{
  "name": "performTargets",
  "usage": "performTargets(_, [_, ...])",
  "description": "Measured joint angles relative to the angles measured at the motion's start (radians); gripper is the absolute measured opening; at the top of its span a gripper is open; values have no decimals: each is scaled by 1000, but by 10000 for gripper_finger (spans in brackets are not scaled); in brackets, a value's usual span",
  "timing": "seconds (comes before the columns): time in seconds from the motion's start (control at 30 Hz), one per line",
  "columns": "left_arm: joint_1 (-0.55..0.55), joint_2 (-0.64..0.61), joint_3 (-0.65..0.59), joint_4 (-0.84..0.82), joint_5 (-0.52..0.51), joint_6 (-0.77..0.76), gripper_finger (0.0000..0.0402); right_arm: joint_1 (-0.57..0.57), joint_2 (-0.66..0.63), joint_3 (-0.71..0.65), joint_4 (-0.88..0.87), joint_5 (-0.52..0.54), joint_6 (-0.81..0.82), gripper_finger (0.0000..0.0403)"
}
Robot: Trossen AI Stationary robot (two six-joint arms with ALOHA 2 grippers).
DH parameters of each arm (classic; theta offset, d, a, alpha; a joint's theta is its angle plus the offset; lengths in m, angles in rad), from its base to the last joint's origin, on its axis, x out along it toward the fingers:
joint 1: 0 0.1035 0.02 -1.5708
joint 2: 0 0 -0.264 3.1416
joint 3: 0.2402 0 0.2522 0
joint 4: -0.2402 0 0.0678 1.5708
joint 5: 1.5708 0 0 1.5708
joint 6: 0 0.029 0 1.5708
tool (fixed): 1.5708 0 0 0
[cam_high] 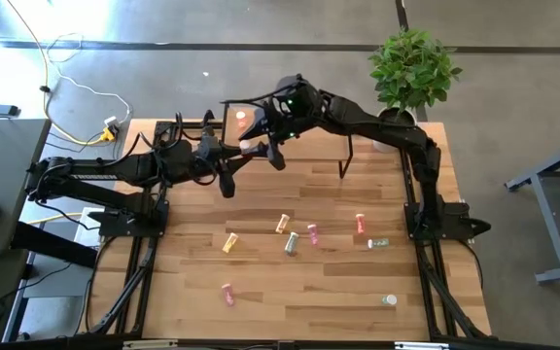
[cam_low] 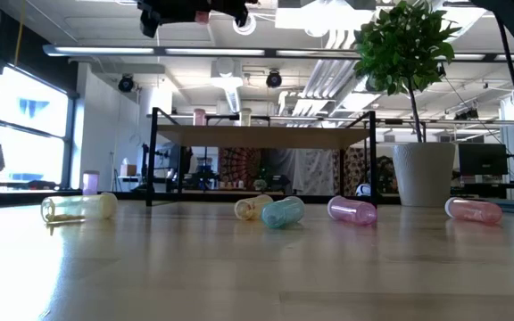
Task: Pick and place medicine bottles onto shelf by color
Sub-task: Put the bottom pink pill bottle on the shelf aligned with the pink pill bottle
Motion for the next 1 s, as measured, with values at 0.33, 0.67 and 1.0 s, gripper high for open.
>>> performTargets(0.33, [0,0,0,-2,-2,0,104,0,1,0,2,19,-1,145])
performTargets(0.67, [0,0,0,-2,-10,-1,104,0,1,0,0,19,-4,107])
performTargets(1.0, [0,0,0,-2,-43,-8,110,-1,1,0,1,19,-4,107])
